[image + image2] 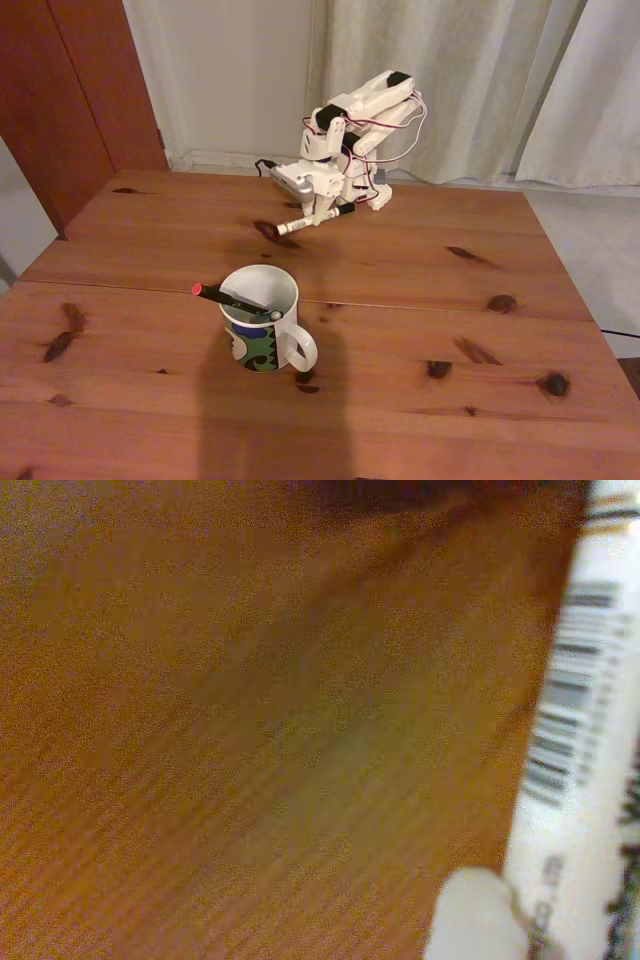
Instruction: Clean up the desk and place the pens and markers into the cup
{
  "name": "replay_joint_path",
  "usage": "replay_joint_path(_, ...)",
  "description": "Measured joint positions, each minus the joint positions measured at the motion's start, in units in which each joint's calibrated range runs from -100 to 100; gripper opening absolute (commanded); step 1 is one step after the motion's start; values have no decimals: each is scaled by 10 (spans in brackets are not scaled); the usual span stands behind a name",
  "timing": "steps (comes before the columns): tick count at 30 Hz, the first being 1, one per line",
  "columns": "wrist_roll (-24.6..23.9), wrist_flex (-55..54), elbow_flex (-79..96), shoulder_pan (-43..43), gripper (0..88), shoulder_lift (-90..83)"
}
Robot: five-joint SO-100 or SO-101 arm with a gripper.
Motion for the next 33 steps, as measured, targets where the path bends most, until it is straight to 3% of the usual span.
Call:
replay_joint_path(9, 1, 0, 0, -1, 7, 0)
replay_joint_path(19, 0, 0, -115, -84, 5, 38)
replay_joint_path(33, -98, 0, -427, -200, 5, 273)
